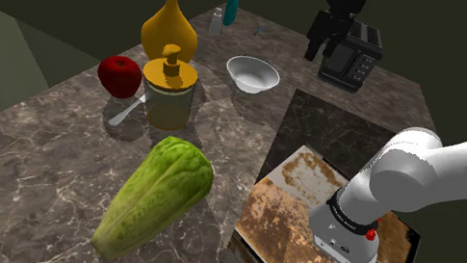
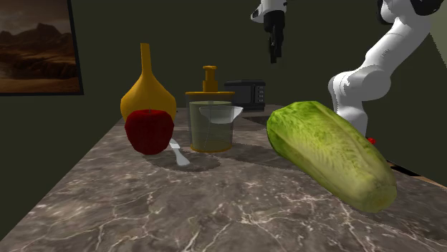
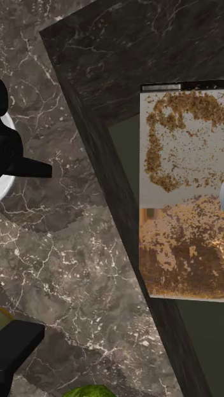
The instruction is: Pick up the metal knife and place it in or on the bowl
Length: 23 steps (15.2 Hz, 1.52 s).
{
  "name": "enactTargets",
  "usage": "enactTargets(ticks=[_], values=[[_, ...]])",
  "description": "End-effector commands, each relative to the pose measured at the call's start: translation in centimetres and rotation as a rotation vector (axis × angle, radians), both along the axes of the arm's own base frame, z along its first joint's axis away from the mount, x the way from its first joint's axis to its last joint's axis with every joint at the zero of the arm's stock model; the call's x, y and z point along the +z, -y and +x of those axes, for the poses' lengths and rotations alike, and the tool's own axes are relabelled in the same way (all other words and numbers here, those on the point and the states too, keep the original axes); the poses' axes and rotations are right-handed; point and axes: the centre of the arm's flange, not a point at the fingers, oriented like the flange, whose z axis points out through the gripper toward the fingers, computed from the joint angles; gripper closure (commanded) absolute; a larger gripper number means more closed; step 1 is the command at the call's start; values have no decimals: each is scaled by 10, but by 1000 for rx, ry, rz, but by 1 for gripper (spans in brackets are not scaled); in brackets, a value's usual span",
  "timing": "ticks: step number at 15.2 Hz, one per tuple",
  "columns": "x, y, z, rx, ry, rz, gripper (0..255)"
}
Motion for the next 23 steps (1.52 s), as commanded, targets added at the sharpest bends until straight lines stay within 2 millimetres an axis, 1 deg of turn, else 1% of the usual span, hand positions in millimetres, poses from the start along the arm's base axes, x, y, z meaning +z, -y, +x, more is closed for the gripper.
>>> enactTargets(ticks=[1,6,12,17,23], values=[[0,0,0,0,0,0,0],[-27,-59,18,-147,29,-37,0],[-62,-124,52,-323,65,-82,0],[-92,-172,89,-470,94,-119,0],[-128,-220,143,-647,129,-164,0]])
